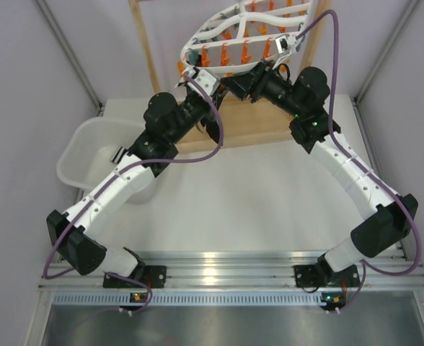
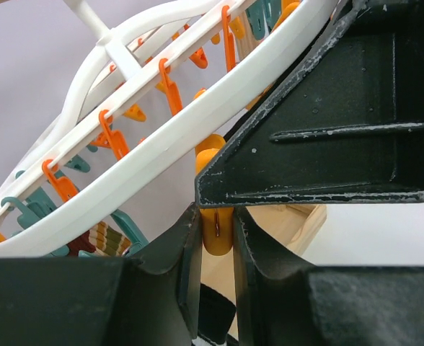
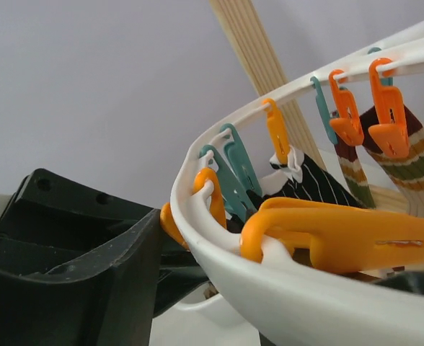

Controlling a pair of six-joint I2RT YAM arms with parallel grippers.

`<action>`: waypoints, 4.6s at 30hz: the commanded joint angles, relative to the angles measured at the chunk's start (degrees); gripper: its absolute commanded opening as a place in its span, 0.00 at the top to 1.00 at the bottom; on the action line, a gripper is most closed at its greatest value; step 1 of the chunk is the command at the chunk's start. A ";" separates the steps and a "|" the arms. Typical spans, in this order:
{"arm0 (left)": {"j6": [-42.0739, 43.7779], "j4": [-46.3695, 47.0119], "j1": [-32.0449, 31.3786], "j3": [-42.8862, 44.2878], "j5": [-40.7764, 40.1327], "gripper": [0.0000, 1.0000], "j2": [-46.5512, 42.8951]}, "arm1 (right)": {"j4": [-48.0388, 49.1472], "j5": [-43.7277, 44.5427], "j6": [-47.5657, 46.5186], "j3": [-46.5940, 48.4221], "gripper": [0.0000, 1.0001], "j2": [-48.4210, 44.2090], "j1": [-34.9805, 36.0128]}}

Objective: Clip the socks to the hanger
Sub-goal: Open the clamp at the hanger.

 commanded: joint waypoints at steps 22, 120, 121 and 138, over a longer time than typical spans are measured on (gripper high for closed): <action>1.24 -1.04 -0.98 -2.14 3.62 0.81 -3.41 | 5.25 0.01 7.74 0.21 1.00 0.63 -1.22; -3.51 4.77 -1.51 5.69 6.00 1.00 1.34 | 13.79 -2.39 11.54 -7.09 0.46 -3.85 -2.10; -2.89 4.59 -1.51 5.25 6.00 1.00 1.08 | 12.56 -0.80 10.39 -7.35 0.43 -4.29 -2.10; 13.10 8.10 -2.12 -1.34 4.85 1.00 -1.03 | 9.46 4.23 7.30 -10.16 0.31 -7.73 -0.96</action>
